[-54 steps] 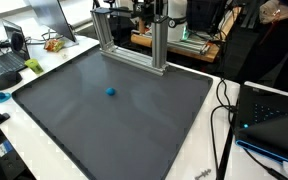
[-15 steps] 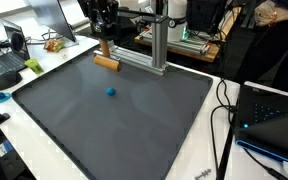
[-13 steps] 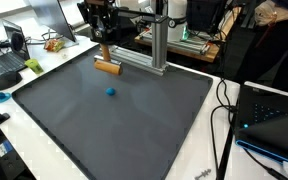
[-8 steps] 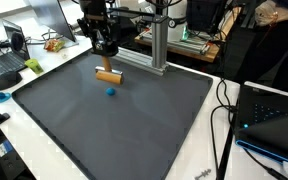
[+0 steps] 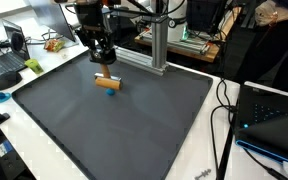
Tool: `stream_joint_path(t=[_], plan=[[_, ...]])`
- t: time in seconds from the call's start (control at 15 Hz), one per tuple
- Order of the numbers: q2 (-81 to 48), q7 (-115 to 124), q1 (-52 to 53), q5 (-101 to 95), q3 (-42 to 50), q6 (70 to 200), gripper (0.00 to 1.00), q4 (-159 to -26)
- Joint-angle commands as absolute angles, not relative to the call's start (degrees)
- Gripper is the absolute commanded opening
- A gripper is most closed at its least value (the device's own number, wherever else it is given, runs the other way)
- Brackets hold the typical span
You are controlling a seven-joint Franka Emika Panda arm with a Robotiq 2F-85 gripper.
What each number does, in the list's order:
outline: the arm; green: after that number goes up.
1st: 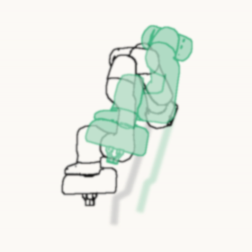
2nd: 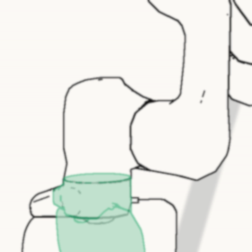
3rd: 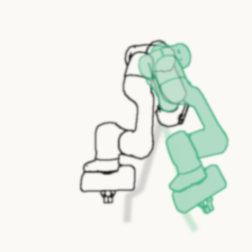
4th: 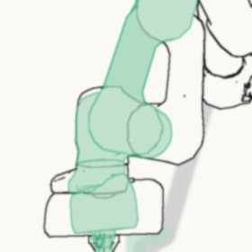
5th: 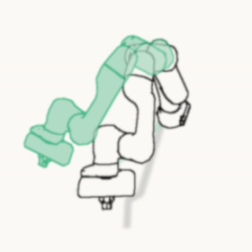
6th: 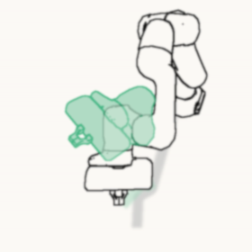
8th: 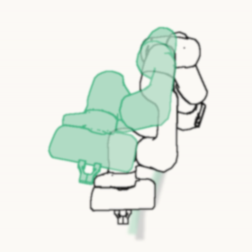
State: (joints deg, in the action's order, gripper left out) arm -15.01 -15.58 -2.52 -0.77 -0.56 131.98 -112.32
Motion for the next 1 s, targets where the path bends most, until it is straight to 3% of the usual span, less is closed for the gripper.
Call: stream_joint_path(t=[0.0,0.93], plan=[[-16.34,-18.99,-3.99,2.15,-1.19,132.49,0.22,-110.64],[-20.92,-21.44,-5.14,3.96,-1.94,131.63,0.22,-108.03]])
